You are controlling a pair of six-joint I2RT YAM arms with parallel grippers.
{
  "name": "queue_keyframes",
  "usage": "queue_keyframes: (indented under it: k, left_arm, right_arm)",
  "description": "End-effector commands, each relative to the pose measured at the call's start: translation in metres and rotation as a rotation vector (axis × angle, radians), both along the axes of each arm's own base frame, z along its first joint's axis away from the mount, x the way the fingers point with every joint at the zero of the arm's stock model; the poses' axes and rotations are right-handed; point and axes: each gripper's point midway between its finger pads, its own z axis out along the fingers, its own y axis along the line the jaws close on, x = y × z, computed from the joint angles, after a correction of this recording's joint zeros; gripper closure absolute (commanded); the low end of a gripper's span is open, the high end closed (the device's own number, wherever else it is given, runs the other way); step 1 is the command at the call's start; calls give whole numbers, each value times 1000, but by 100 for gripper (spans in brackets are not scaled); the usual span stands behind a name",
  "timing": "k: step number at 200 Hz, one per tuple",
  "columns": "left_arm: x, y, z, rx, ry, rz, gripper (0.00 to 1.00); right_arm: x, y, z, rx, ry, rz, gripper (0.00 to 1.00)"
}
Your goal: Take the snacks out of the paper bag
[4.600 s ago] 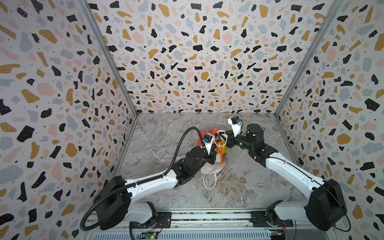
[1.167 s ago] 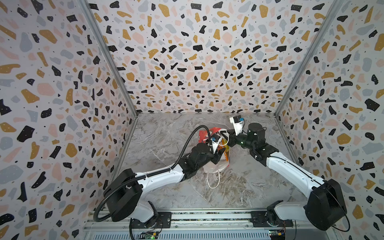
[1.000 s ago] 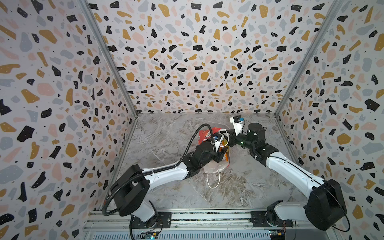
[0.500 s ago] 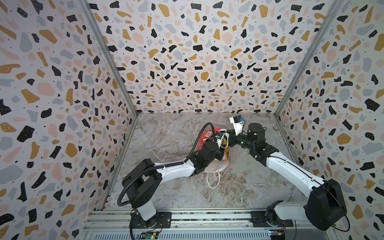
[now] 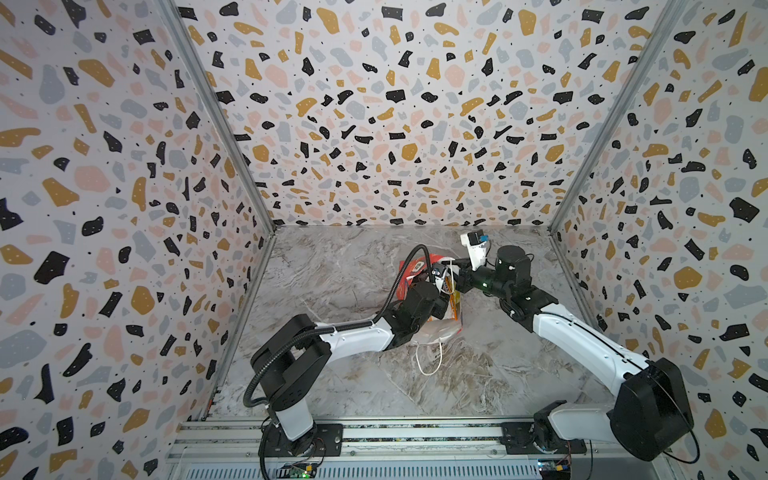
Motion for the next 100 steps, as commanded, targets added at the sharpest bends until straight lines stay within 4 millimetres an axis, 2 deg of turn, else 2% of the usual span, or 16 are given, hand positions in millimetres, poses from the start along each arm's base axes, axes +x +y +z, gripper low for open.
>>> queue_keyframes:
  k: [1,27,49,57,62,77,100]
  left_arm:
    - [-4,1,36,-46,-61,-31,100]
    - [-17,3,58,-72,-90,-86,100]
    - [-33,-5,63,-35,-120,-208,100]
    - [-37,-7,59,3,-128,-248,81]
    - [-39,-8,55,27,-130,-271,73]
    - [-41,-9,43,112,-133,-311,55]
    - [-40,-9,35,207,-167,-342,36]
  right_arm:
    - [0,-7,38,56,-100,-26,100]
    - [1,-9,42,59,-107,-35,100]
    - [0,-10,41,63,-108,-40,100]
    - [0,-11,41,63,-109,-41,100]
    - [0,-11,41,62,-110,-41,100]
    - [1,-10,41,62,-108,-40,100]
    - [0,-10,40,64,-108,-35,100]
